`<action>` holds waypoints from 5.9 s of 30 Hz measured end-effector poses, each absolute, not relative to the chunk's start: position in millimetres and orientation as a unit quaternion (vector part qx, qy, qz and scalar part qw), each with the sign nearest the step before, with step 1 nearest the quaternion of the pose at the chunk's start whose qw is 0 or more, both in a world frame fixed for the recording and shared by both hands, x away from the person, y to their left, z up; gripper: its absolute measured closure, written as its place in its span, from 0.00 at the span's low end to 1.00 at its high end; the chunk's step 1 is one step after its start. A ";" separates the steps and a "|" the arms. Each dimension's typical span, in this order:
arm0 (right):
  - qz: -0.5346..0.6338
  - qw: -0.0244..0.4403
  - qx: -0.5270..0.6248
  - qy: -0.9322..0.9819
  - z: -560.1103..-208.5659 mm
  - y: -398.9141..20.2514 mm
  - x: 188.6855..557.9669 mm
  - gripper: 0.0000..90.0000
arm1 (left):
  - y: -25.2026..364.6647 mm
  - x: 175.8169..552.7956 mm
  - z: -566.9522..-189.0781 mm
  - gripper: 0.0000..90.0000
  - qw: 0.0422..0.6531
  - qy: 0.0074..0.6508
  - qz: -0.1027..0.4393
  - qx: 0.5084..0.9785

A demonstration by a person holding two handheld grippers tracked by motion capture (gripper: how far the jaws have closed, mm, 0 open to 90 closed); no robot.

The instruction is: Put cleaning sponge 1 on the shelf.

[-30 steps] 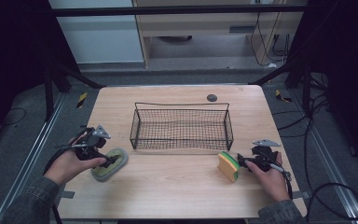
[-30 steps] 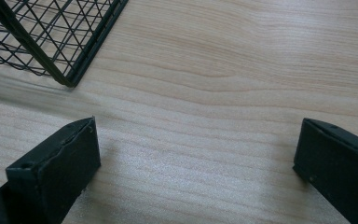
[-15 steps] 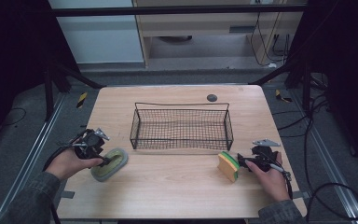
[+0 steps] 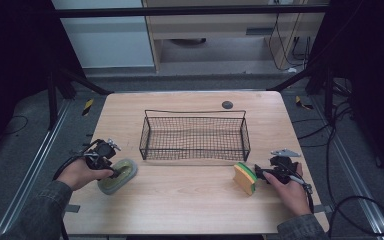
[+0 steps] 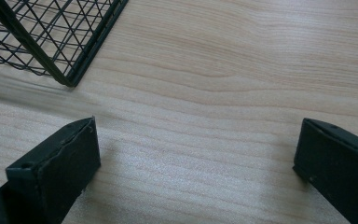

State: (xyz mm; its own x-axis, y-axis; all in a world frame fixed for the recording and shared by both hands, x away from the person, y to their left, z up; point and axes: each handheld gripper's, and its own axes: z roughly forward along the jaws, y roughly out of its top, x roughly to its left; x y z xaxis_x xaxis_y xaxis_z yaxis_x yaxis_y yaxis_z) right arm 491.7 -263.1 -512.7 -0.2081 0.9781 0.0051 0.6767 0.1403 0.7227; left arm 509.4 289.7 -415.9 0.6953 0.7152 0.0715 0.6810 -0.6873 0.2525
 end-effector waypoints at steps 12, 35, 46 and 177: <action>0.307 0.246 0.579 0.714 -512.8 -263.2 491.6 0.01 | 288.3 512.1 -421.6 0.57 0.091 0.374 0.080 0.919; 0.307 0.245 0.575 0.718 -512.8 -262.9 491.6 0.01 | 290.9 513.1 -418.6 0.79 0.108 0.352 0.076 0.927; 0.307 0.244 0.576 0.717 -512.8 -262.4 491.7 0.01 | 288.9 495.9 -385.3 0.79 0.131 0.281 0.117 0.944; 0.311 0.244 0.560 0.728 -513.2 -259.7 492.4 0.01 | 148.7 577.6 -310.2 0.79 0.100 0.047 0.314 0.943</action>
State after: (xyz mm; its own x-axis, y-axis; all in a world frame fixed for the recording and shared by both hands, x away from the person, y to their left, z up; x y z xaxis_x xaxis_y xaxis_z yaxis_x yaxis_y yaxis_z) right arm 492.4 -259.7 -513.2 -0.2530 0.9675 -0.0069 0.6638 0.1787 0.7262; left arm 577.6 148.7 -310.2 0.7987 0.1509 0.5825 0.0247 -0.9755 0.2187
